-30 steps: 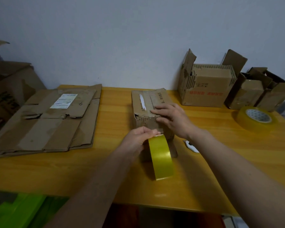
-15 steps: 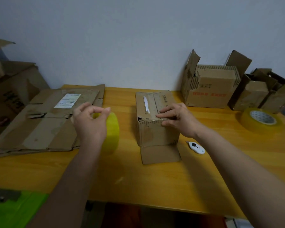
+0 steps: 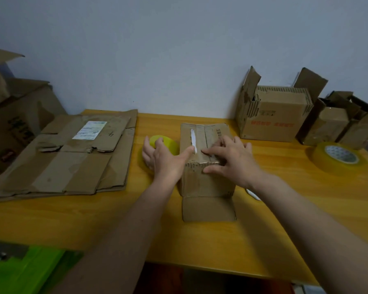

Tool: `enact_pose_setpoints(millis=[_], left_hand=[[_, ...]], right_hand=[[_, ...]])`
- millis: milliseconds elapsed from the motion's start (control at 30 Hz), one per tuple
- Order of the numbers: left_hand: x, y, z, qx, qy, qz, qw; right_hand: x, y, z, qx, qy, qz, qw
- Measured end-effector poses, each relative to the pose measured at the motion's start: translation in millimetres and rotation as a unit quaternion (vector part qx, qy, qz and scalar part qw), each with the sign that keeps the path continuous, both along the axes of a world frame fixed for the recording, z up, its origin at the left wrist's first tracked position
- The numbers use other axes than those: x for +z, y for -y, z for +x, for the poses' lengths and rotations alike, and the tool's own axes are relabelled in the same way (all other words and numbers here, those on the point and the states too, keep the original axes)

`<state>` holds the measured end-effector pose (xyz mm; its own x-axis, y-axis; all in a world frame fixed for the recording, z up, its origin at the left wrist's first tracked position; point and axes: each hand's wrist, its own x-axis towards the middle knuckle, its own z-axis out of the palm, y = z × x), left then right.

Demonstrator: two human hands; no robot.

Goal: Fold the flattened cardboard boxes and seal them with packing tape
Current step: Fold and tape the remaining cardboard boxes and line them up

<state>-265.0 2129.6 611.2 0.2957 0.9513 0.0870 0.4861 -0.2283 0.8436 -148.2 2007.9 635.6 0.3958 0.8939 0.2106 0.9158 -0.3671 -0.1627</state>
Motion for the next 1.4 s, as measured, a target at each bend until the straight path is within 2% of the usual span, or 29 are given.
enact_pose_setpoints(millis=[167,267,333,433,500,633,933,1067,1167,1400], left_hand=[[-3,-3,-7,-0.017,-0.015,0.005,1.000],[3,-6,-3,-0.020,-0.019,-0.016,0.999],[7,-4,3,-0.013,-0.020,-0.026,0.999],[5,1,10,-0.012,-0.062,0.014,0.998],[1,1,10,-0.014,-0.077,0.032,0.996],[1,-3,10,-0.026,-0.106,0.045,0.993],[0,-10,12,-0.049,-0.131,0.066,0.988],[-2,-12,13,-0.054,-0.120,0.073,0.989],[-5,-12,11,-0.055,-0.100,0.081,0.990],[-8,-16,6,-0.060,-0.079,0.076,0.992]], right_hand=[[10,12,11,0.045,-0.097,-0.023,0.994],[14,13,2,0.033,-0.024,-0.026,0.999],[12,11,-10,0.063,0.011,-0.009,0.998],[8,10,-22,0.098,-0.048,0.003,0.994],[9,7,-19,0.085,-0.071,-0.023,0.994],[16,-15,-5,0.059,-0.061,-0.100,0.991],[9,-75,36,0.037,-0.014,-0.149,0.988],[6,-93,51,0.019,-0.009,-0.109,0.994],[6,-101,59,-0.006,-0.042,-0.069,0.997],[8,-105,67,-0.044,-0.019,-0.113,0.992]])
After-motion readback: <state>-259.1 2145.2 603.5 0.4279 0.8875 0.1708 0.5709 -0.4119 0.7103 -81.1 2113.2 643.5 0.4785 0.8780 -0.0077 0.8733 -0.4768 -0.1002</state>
